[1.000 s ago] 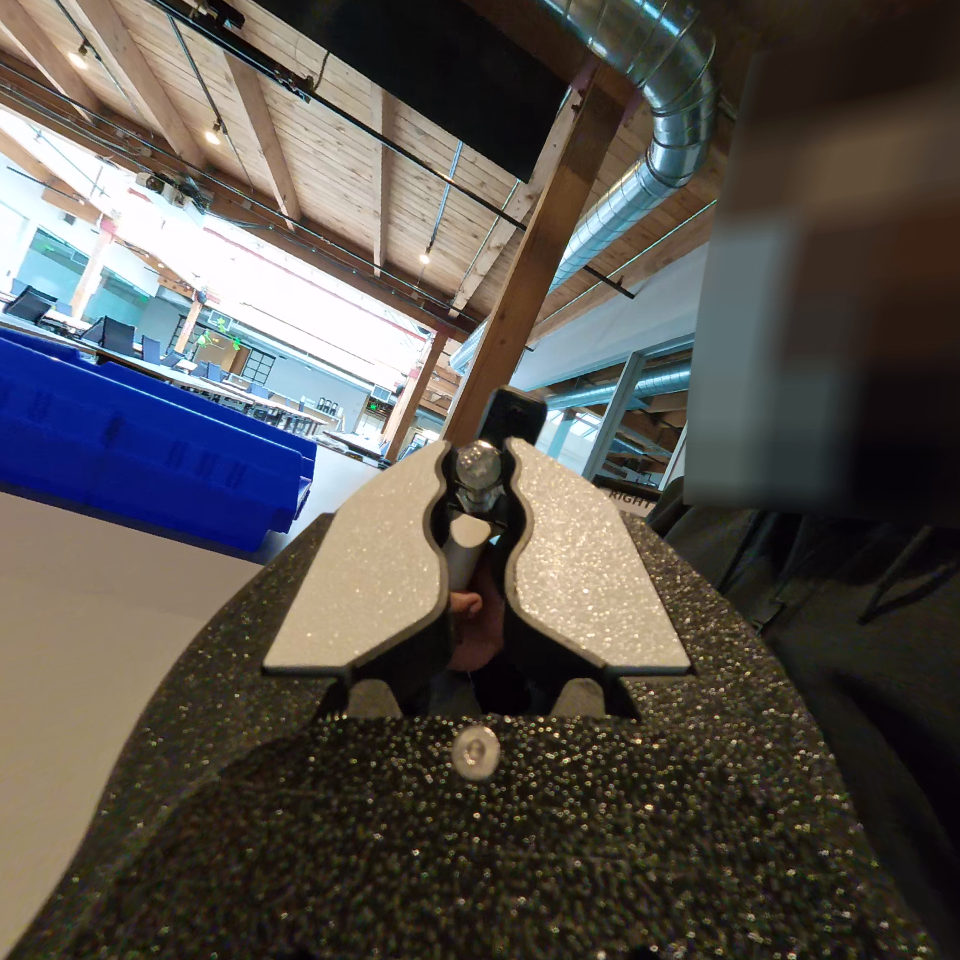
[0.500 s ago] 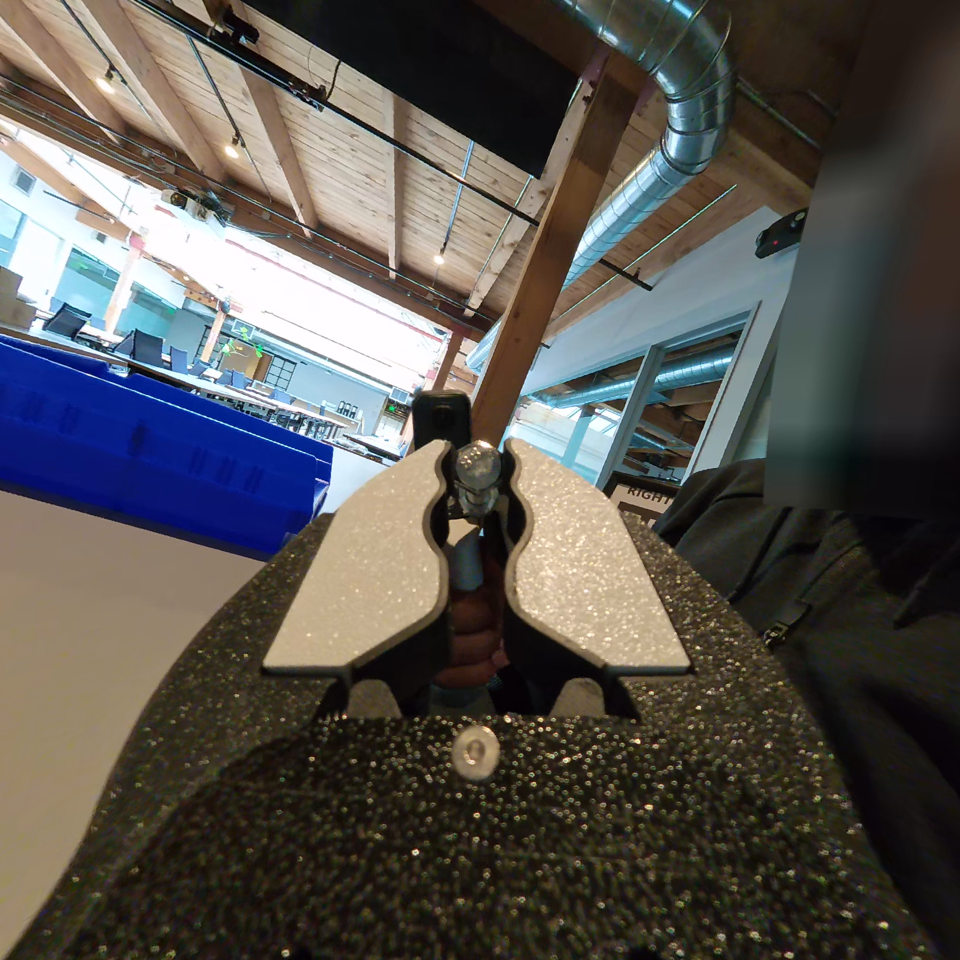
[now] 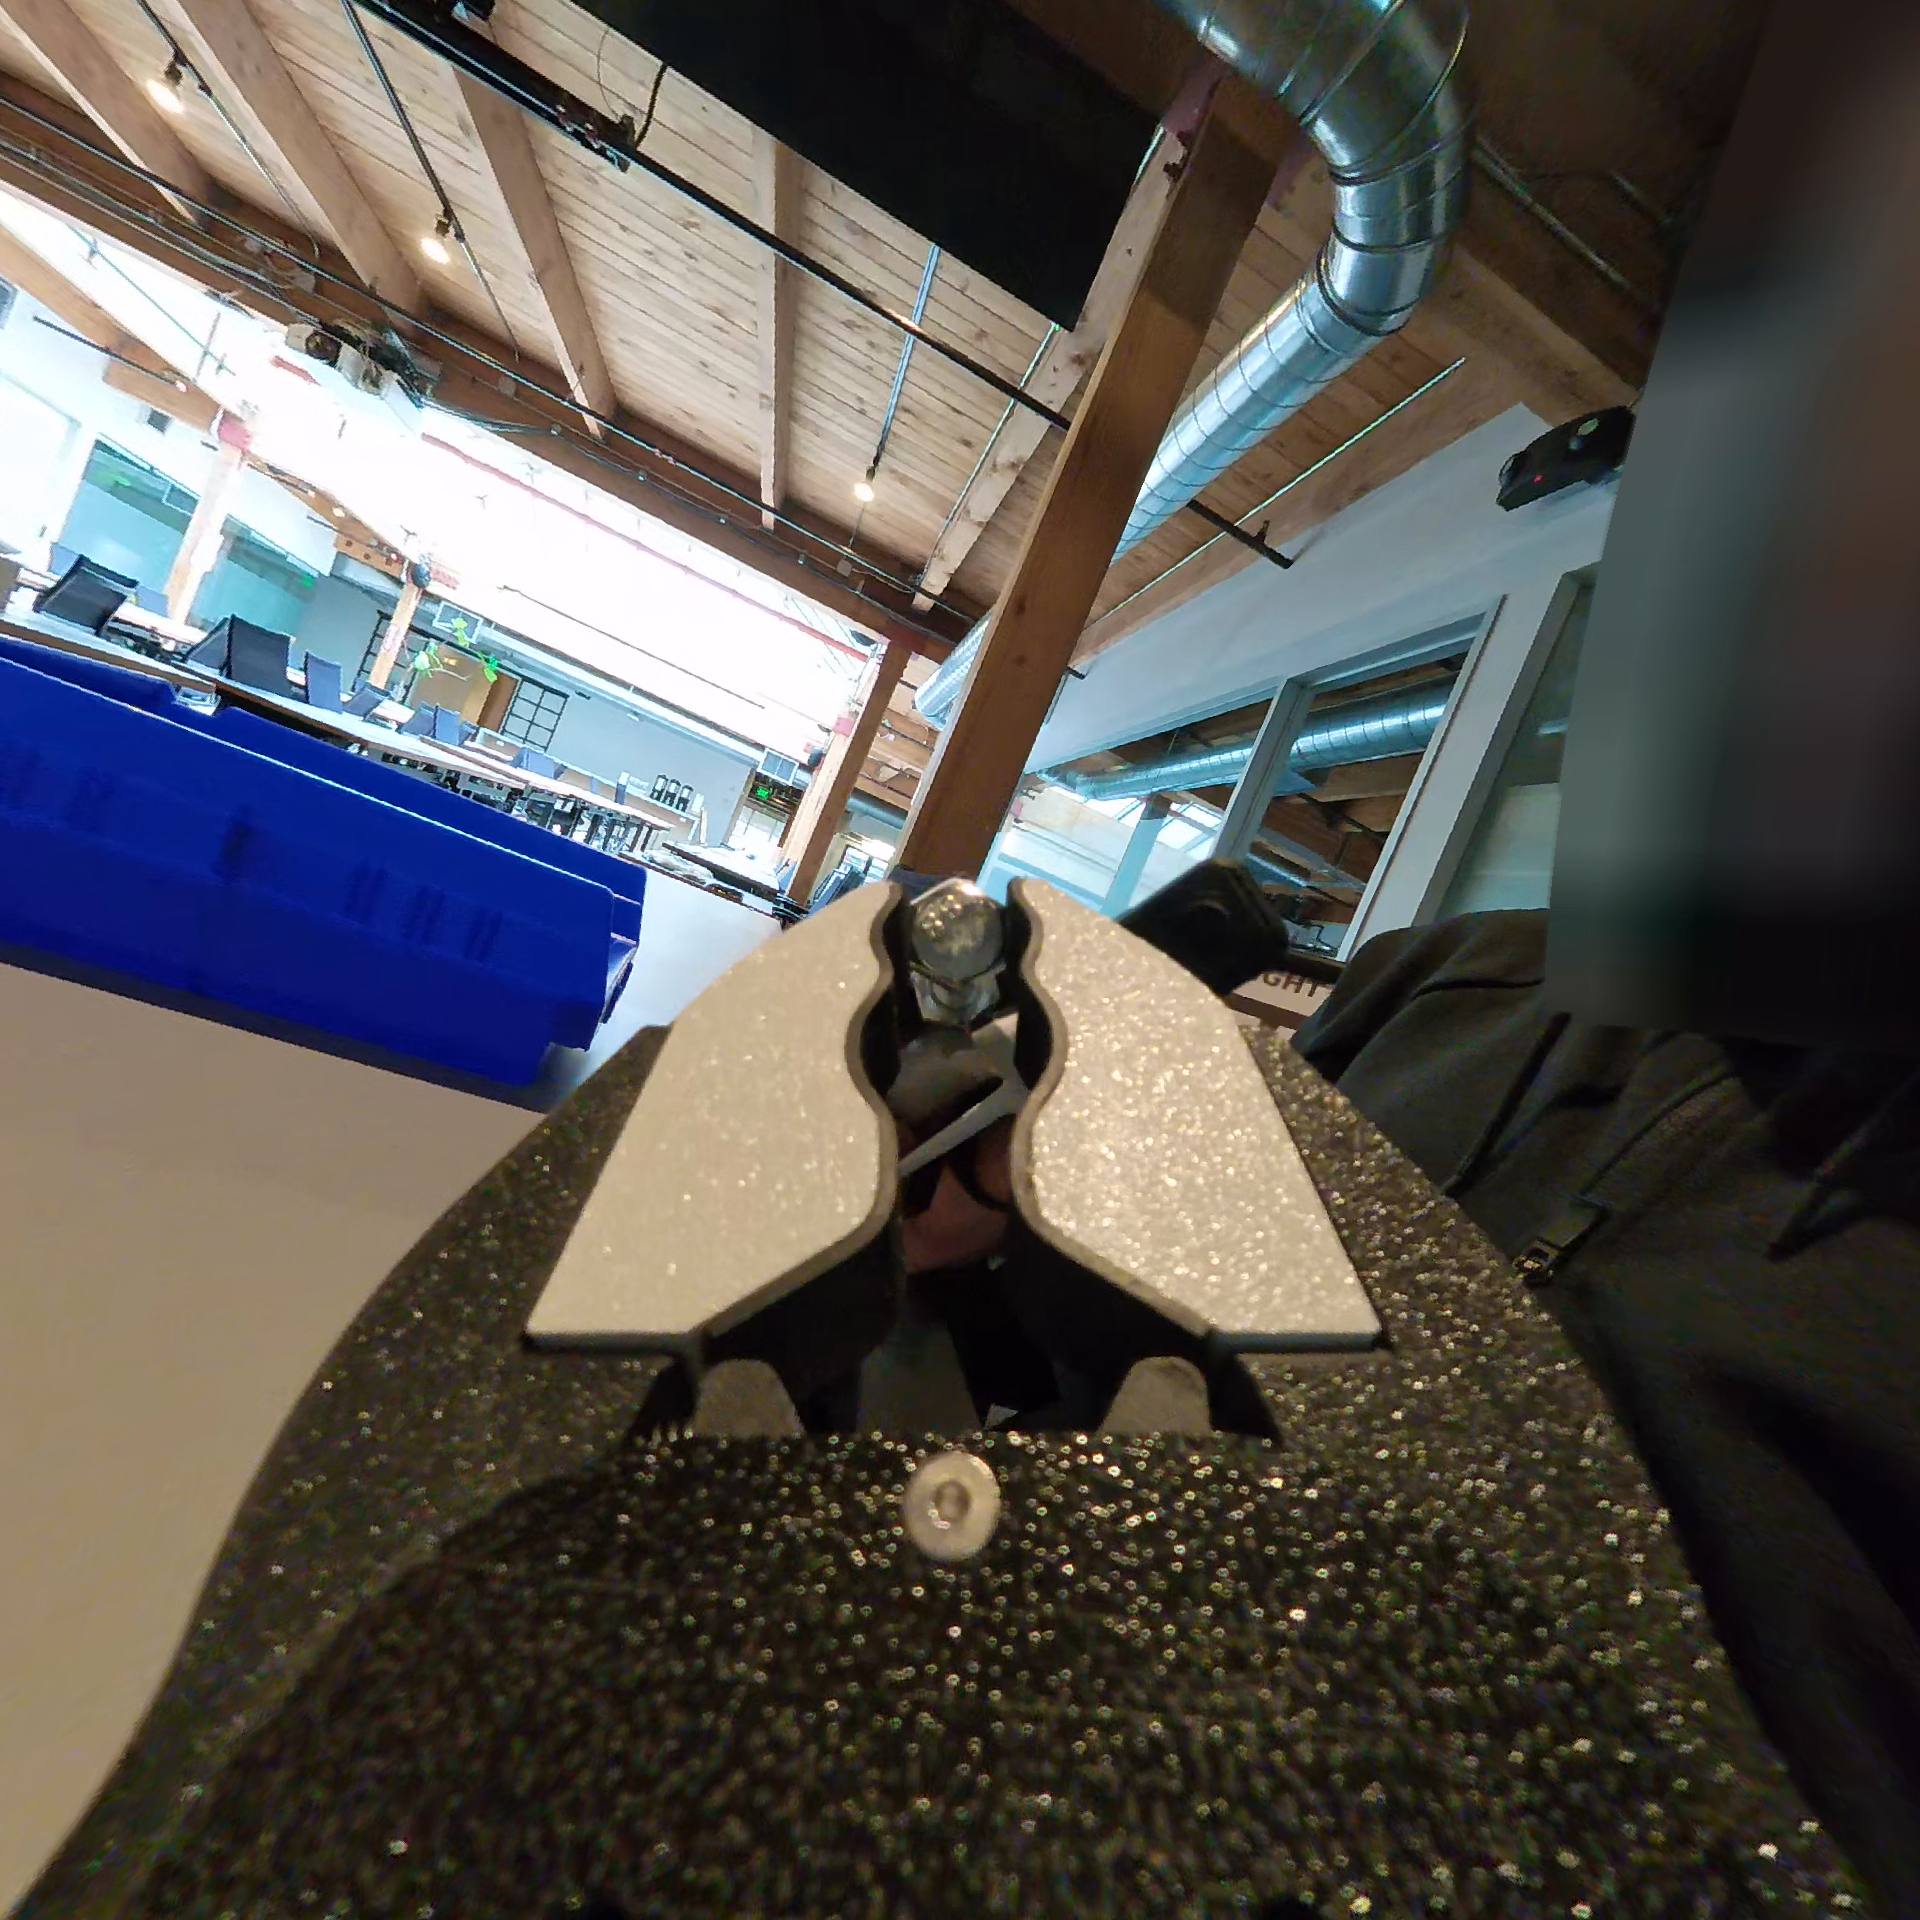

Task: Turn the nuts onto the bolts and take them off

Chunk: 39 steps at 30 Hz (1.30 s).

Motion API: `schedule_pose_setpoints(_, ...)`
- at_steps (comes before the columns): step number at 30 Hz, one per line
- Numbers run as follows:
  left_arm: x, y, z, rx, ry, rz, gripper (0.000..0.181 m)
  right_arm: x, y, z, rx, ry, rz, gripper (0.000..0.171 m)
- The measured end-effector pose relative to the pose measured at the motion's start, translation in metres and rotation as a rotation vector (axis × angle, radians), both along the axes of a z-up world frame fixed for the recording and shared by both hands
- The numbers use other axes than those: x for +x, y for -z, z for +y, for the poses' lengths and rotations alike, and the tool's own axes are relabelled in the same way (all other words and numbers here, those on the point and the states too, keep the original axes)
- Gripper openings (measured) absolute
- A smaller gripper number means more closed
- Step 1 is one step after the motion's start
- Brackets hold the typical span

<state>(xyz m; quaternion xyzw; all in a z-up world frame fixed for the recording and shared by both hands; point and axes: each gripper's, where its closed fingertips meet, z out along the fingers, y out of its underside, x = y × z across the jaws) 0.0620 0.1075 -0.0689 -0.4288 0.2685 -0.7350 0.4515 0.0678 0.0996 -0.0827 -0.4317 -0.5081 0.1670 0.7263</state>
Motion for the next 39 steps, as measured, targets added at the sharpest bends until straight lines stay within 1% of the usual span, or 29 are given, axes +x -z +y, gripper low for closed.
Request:
schedule_pose_setpoints(1, -0.001, 0.0, 0.0, 0.0, 0.002, -0.005, 0.016, -0.001, 0.0, -0.001, 0.012, 0.003, 0.003, 0.021)
schedule_pose_setpoints(3, -0.003, -0.002, 0.001, -0.006, -0.003, -0.022, 0.016, -0.003, -0.001, -0.004, -0.035, -0.038, 0.036, 0.032)
schedule_pose_setpoints(5, -0.007, -0.003, 0.003, -0.015, -0.004, -0.046, 0.016, -0.002, -0.005, -0.005, -0.134, -0.087, 0.102, 0.039)
schedule_pose_setpoints(8, -0.01, -0.005, 0.004, -0.024, -0.009, -0.067, 0.016, 0.001, -0.008, 0.001, -0.329, -0.153, 0.211, 0.041)
schedule_pose_setpoints(11, -0.008, -0.004, 0.004, -0.014, -0.018, -0.052, 0.016, 0.001, -0.005, 0.006, -0.553, -0.246, 0.296, 0.034)
schedule_pose_setpoints(14, -0.007, -0.003, 0.004, 0.0, -0.037, -0.034, 0.016, 0.001, -0.005, 0.003, -0.724, -0.381, 0.369, 0.02)
schedule_pose_setpoints(16, -0.007, -0.003, 0.003, 0.004, -0.038, -0.035, 0.016, 0.002, -0.005, 0.004, -0.797, -0.434, 0.403, 0.019)
schedule_pose_setpoints(21, -0.008, -0.003, 0.005, 0.001, -0.048, -0.038, 0.016, 0.005, -0.01, 0.002, -0.841, -0.5, 0.44, 0.026)
schedule_pose_setpoints(27, -0.007, -0.003, 0.003, 0.015, -0.052, -0.028, 0.017, -0.004, -0.001, 0.0, -0.924, -0.51, 0.397, 0.045)
schedule_pose_setpoints(29, -0.006, -0.003, 0.002, 0.02, -0.052, -0.025, 0.017, -0.005, -0.001, 0.001, -0.97, -0.535, 0.412, 0.047)
schedule_pose_setpoints(32, -0.005, -0.003, 0.001, 0.029, -0.053, -0.016, 0.017, -0.003, -0.003, 0.003, -1.06, -0.593, 0.461, 0.046)
schedule_pose_setpoints(35, -0.003, -0.002, 0.001, 0.047, -0.063, 0.0, 0.016, -0.001, -0.004, 0.004, -1.109, -0.632, 0.489, 0.04)
schedule_pose_setpoints(39, -0.001, -0.001, 0.0, 0.056, -0.068, 0.016, 0.017, 0.0, -0.003, 0.002, -1.09, -0.626, 0.477, 0.018)
